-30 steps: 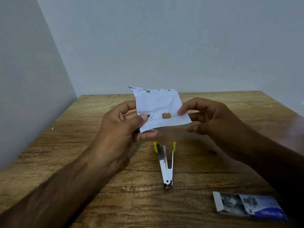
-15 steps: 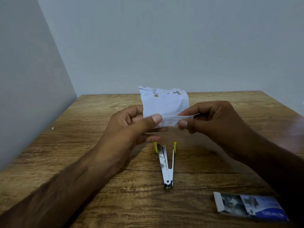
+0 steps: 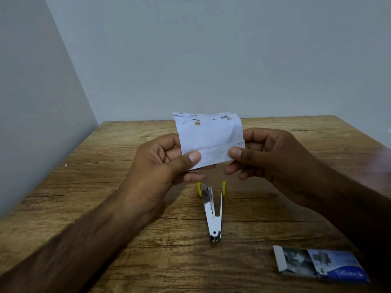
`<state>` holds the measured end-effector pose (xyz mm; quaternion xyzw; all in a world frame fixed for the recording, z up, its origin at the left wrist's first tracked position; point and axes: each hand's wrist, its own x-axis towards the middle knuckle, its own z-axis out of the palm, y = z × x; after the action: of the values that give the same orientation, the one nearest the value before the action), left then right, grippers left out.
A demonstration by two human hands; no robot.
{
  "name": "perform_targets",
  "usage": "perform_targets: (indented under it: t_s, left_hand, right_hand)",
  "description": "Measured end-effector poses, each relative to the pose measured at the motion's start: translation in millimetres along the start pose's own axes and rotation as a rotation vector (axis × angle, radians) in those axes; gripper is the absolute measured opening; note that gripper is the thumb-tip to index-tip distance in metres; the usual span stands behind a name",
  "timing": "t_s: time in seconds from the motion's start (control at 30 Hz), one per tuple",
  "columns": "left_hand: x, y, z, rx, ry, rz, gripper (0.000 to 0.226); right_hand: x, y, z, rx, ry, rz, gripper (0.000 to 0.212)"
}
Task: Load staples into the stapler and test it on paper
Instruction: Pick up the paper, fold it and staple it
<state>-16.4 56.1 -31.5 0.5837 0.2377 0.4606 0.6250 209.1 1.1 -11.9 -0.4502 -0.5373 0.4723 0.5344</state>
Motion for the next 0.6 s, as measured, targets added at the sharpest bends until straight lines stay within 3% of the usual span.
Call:
perform_targets:
  t_s: [0.23,0.4,0.6]
  left_hand:
    - [-1.0,-0.8,2.9,-0.01,-0.069,0.001,0.036]
    - [-1.4,-5.2,5.3,0.042,-0.04,-0.006,0.033]
    - [-2.0,-4.6,1.3,0.06,-0.003,0.016,0.032]
  right_hand:
    - [-1.3,-4.0,2.6,-0.062,0.087,-0.048,0.035]
    - [-3.0,-2.0,8.2,-0.078,0.073,-0.073,0.016]
    - [-2.7,-1.1,5.9,-0.016,-0.033,-0.002,0.032]
